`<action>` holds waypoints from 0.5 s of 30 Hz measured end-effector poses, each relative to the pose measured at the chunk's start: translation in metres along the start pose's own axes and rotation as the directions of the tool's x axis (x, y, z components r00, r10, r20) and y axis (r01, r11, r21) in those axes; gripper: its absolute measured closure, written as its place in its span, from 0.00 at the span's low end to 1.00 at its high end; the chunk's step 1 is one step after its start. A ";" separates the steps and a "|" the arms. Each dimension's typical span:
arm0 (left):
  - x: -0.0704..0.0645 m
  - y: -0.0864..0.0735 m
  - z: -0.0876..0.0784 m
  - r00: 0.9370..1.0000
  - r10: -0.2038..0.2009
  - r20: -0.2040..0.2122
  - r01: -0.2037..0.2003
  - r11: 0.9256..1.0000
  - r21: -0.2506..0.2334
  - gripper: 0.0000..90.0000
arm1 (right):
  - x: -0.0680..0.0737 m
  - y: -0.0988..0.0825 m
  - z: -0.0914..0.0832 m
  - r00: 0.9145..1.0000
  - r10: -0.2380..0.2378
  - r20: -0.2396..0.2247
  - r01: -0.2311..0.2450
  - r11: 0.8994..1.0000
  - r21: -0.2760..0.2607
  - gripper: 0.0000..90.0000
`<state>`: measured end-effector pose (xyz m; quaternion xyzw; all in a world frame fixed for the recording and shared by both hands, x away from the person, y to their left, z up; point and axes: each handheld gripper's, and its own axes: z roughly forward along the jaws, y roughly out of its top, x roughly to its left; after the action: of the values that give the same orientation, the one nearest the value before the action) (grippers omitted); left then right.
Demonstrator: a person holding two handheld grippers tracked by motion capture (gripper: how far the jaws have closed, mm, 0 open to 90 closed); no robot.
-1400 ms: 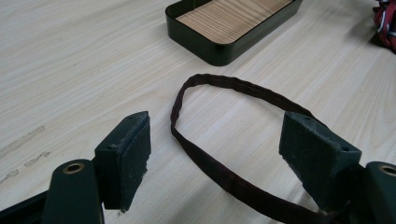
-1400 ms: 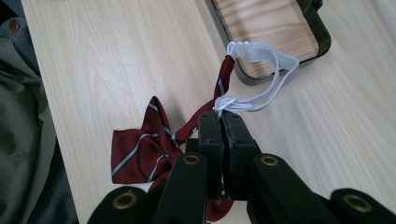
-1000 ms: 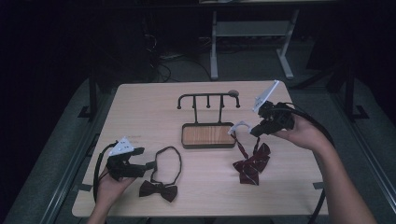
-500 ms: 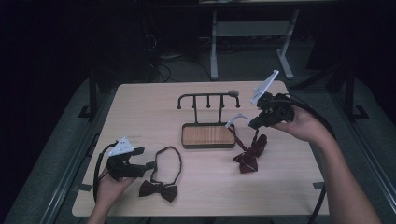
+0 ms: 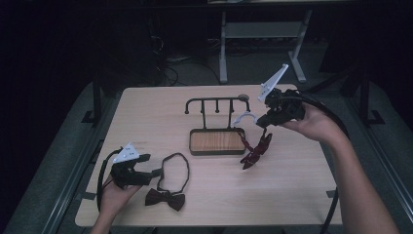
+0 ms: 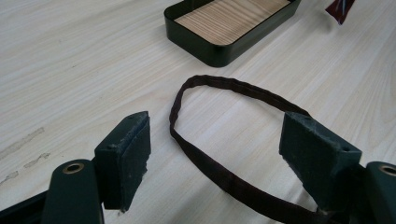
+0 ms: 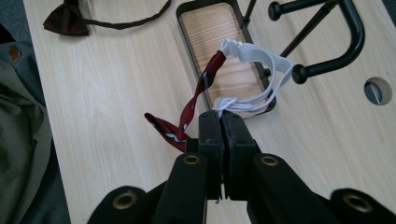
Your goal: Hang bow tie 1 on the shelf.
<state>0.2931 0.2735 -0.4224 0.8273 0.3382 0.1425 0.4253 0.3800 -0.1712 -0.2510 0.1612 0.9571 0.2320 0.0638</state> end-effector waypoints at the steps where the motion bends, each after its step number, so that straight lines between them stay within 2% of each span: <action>1: 0.000 0.000 0.000 1.000 -0.001 0.001 0.001 1.000 -0.002 0.28 | -0.002 0.001 -0.001 1.000 0.007 -0.002 -0.007 1.000 0.001 0.97; 15: -0.001 0.000 0.000 1.000 -0.002 0.004 0.002 1.000 0.001 0.27 | -0.020 0.008 -0.005 0.999 0.047 0.004 -0.047 0.999 0.005 0.97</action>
<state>0.2925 0.2728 -0.4224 0.8275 0.3381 0.1403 0.4257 0.4002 -0.1731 -0.2422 0.1842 0.9535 0.2309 0.0599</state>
